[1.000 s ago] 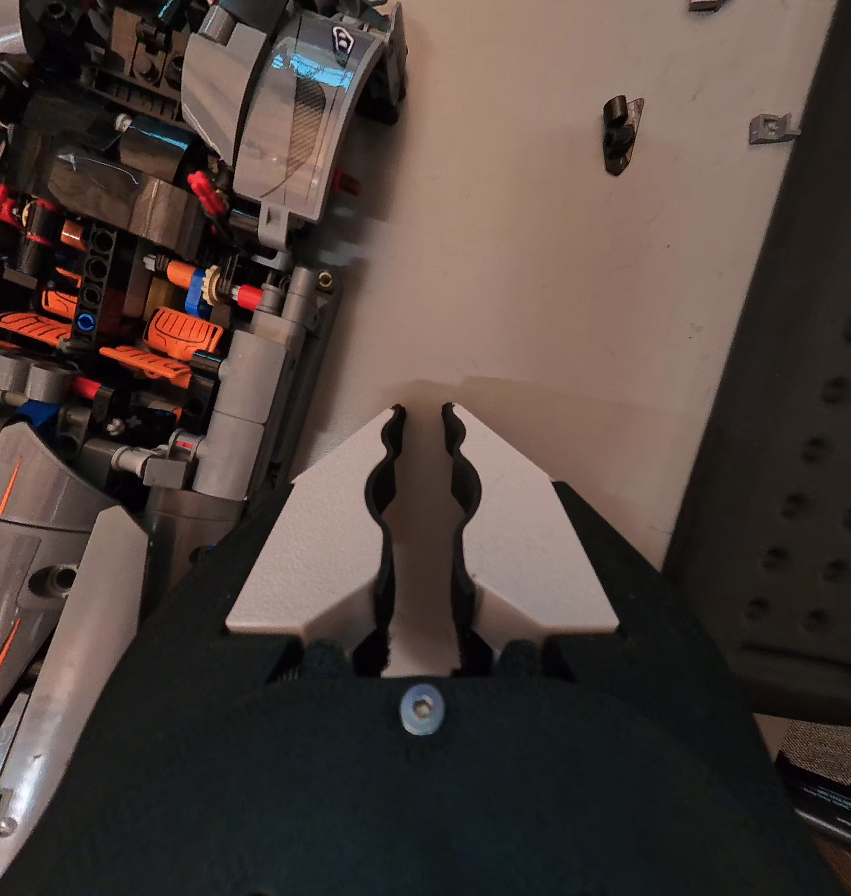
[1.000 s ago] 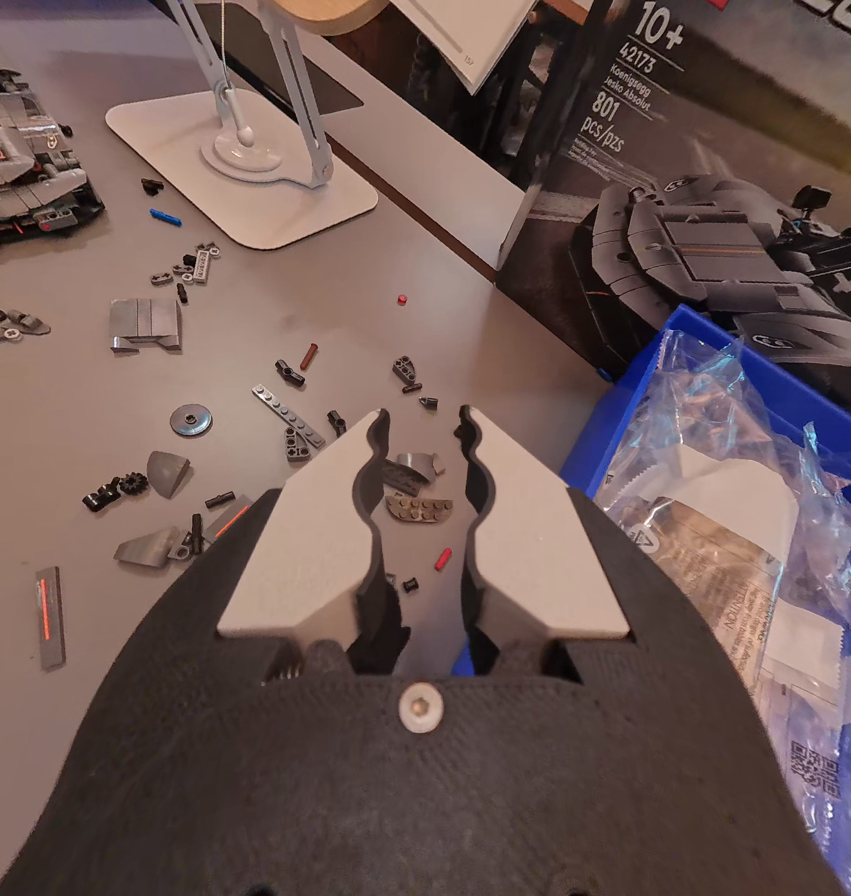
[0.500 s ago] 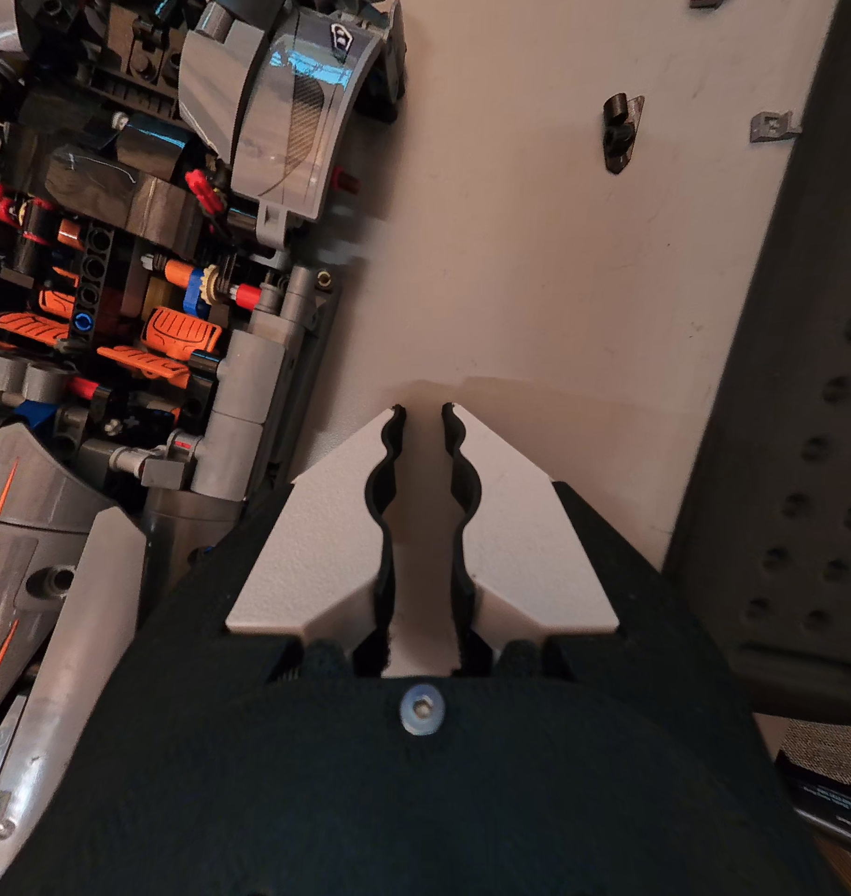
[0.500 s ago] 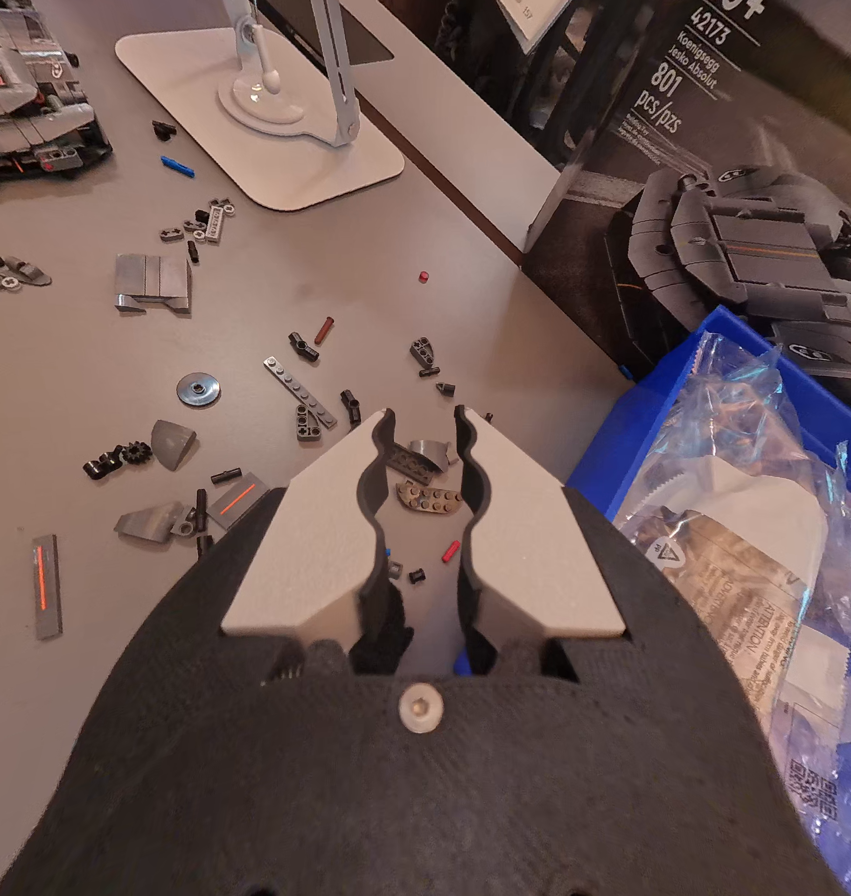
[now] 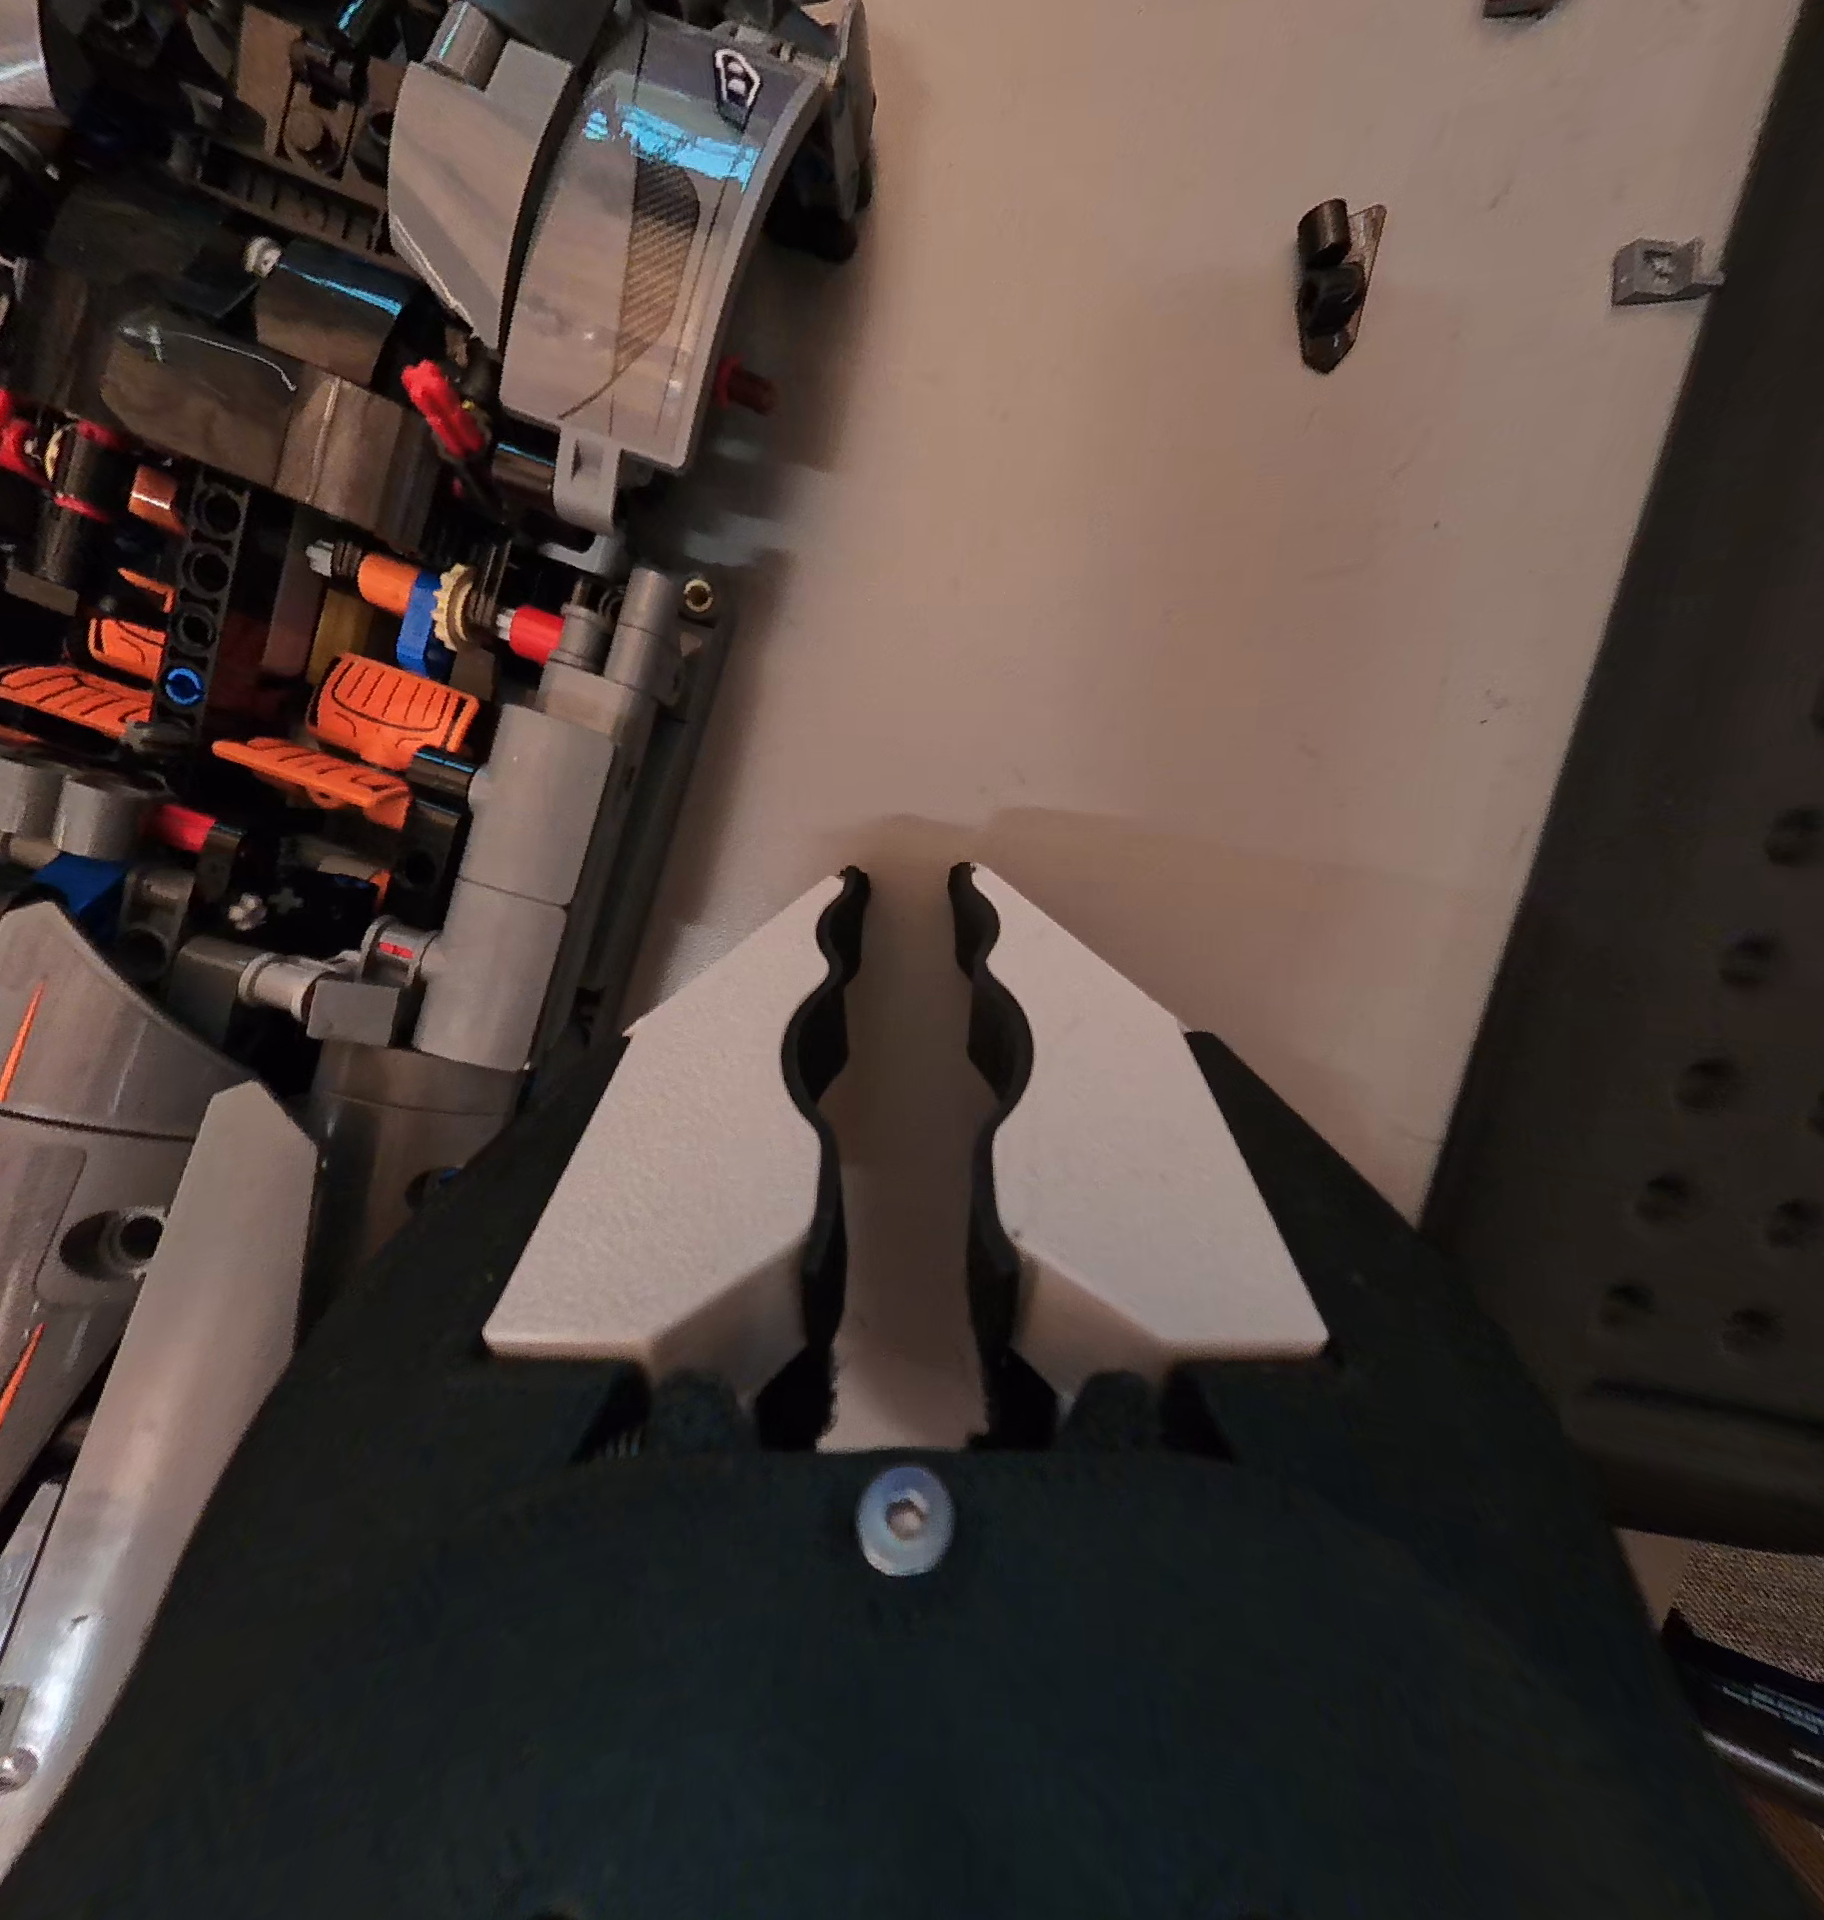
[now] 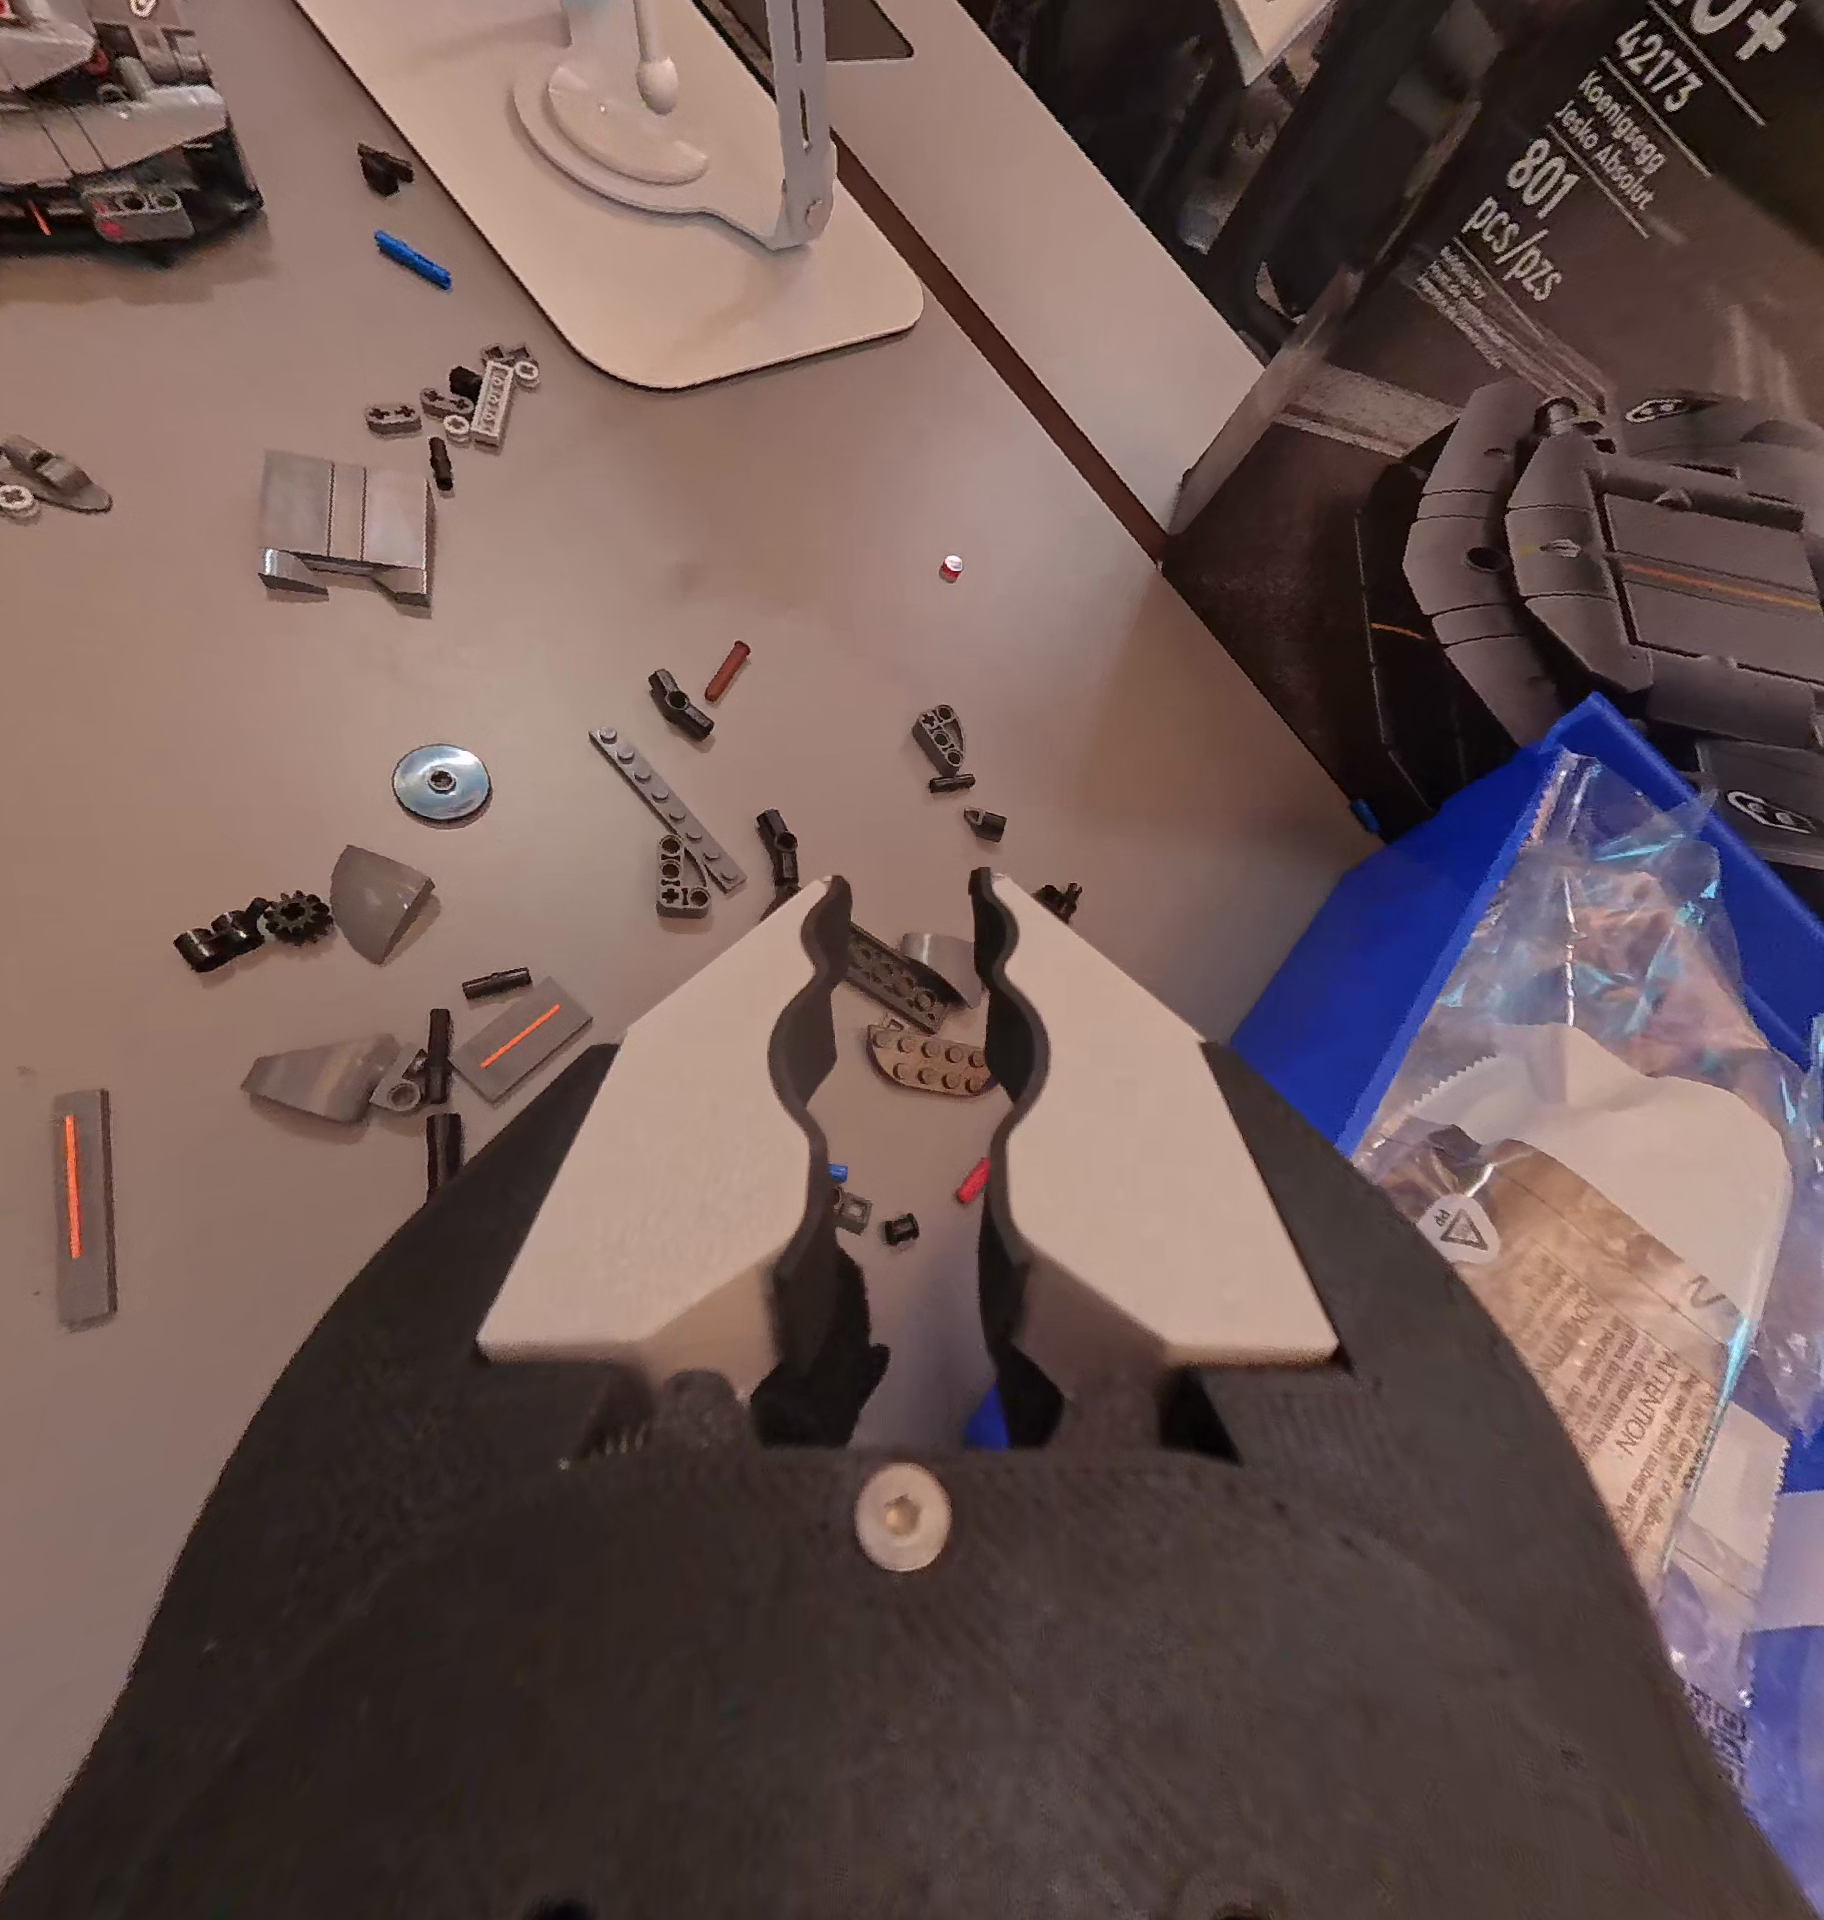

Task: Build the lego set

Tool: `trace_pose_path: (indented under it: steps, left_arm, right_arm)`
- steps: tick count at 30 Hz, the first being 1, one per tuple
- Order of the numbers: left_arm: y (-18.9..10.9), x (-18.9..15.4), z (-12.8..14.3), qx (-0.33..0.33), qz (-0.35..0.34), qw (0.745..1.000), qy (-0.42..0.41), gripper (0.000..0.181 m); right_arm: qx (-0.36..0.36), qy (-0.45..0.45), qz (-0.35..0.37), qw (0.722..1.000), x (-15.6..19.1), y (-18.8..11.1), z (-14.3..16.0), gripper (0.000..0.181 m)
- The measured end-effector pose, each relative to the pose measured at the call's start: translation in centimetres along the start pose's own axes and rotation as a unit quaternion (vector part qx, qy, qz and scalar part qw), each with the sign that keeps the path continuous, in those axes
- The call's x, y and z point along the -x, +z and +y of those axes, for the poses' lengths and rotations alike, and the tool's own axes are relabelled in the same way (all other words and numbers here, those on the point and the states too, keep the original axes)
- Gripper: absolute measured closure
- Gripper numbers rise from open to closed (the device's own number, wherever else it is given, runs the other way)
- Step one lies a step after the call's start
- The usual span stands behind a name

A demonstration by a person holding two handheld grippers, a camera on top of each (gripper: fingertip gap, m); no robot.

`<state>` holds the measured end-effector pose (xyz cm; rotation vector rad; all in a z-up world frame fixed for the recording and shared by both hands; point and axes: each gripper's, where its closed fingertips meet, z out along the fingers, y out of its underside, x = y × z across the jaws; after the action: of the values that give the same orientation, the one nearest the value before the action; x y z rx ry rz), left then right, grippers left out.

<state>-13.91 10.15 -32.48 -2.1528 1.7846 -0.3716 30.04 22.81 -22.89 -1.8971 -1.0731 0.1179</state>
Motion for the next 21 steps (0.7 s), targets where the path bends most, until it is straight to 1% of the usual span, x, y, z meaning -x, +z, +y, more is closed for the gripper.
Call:
trace_pose_path:
  steps: [8,11,15,18,20,21]
  left_arm:
    - [0.0,0.1,0.1,0.001,-0.001,1.0,-0.001,0.167]
    - [-0.4,0.3,-0.2,-0.005,-0.007,1.0,-0.003,0.16]
    - [-2.1,0.5,-0.6,-0.034,-0.011,0.999,-0.01,0.156]
    - [-3.8,1.0,0.2,-0.039,-0.023,0.999,-0.017,0.154]
    - [-4.9,0.6,0.7,-0.046,-0.004,0.998,-0.031,0.15]
    - [-5.4,0.3,1.3,-0.038,0.008,0.998,-0.039,0.147]
  right_arm:
    - [0.002,-0.005,-0.014,1.0,0.7,0.3,0.0,0.16]
    - [0.003,-0.009,-0.019,1.0,1.0,0.5,0.1,0.16]
    - [0.003,-0.009,-0.025,1.0,1.2,0.7,0.1,0.161]
    - [0.002,-0.012,-0.029,1.0,1.5,0.8,0.0,0.162]
    - [0.002,-0.014,-0.031,0.999,1.6,0.9,0.0,0.162]
    - [0.003,-0.015,-0.032,0.999,1.7,0.9,0.0,0.162]
